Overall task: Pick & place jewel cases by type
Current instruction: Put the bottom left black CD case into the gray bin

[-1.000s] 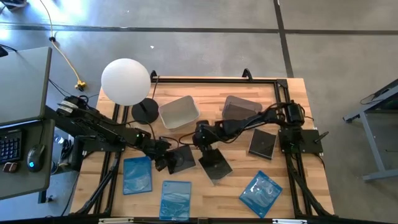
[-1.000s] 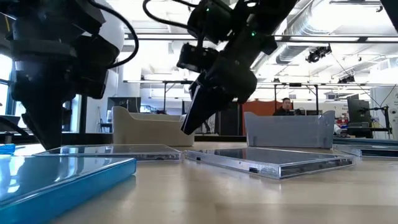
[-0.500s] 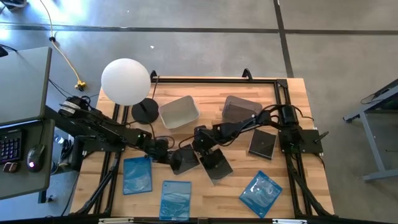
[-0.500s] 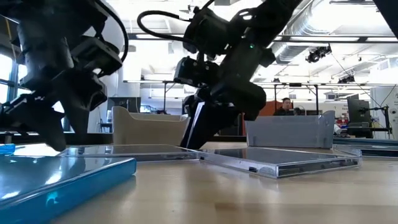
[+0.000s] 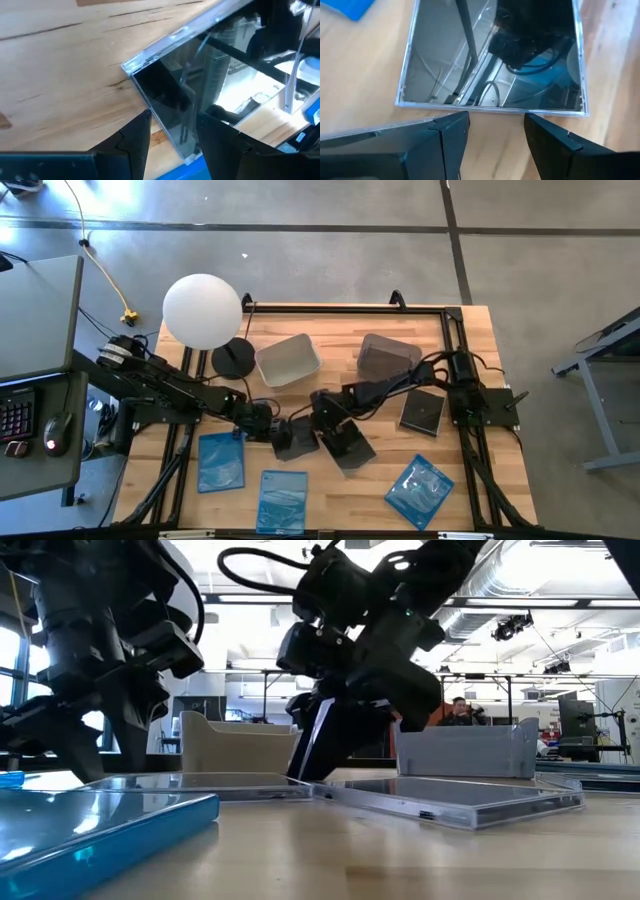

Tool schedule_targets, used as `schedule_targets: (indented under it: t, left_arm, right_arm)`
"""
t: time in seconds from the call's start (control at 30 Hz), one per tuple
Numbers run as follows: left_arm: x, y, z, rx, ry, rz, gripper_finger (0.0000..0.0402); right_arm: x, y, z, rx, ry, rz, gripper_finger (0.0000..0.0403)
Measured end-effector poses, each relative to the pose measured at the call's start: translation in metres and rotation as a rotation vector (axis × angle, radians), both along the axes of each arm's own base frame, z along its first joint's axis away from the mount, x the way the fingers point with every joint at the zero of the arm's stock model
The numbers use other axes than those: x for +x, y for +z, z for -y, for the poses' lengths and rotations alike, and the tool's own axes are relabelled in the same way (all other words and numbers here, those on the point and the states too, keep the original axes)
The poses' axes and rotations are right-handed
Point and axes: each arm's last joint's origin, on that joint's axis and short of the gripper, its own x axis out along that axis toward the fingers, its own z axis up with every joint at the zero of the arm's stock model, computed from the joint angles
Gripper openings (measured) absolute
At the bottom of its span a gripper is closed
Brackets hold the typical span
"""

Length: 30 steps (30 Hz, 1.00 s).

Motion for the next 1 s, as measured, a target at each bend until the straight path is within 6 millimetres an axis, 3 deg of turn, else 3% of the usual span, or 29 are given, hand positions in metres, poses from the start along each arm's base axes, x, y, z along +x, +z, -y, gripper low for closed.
schedule_targets:
  t: [0.3,0.73,1.0]
  left_arm:
    - [0.004,0.002,-0.005,-0.033,-0.001,0.029,0.0159]
    - [0.012,0.007,-0.01,0.029,-0.111,0.109,0.0159]
    - [0.014,0.01,-0.009,0.016,-0.132,0.122,0.0159]
  right_arm:
    - [0.0,0.001,-0.017,-0.023,0.018,0.04,0.0188]
    - [0.001,0.003,-0.016,-0.053,-0.009,0.054,0.0188]
    - [-0.003,0.019,-0.015,-0.078,-0.005,0.072,0.0188]
